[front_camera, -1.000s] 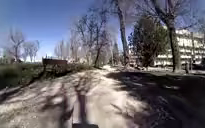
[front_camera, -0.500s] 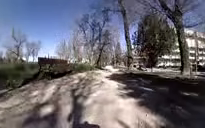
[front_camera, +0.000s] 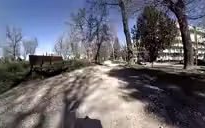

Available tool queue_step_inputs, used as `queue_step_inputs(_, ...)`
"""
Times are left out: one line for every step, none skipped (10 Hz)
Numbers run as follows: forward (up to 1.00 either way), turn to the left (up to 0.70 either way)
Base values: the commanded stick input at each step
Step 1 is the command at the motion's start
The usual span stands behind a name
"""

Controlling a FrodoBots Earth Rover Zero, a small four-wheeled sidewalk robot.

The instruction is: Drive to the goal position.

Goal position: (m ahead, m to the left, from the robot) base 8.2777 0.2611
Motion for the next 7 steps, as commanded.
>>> queue_step_inputs(0.98, 0.0)
queue_step_inputs(0.98, 0.0)
queue_step_inputs(0.98, 0.0)
queue_step_inputs(0.98, 0.0)
queue_step_inputs(0.98, 0.0)
queue_step_inputs(0.98, 0.0)
queue_step_inputs(0.98, 0.0)
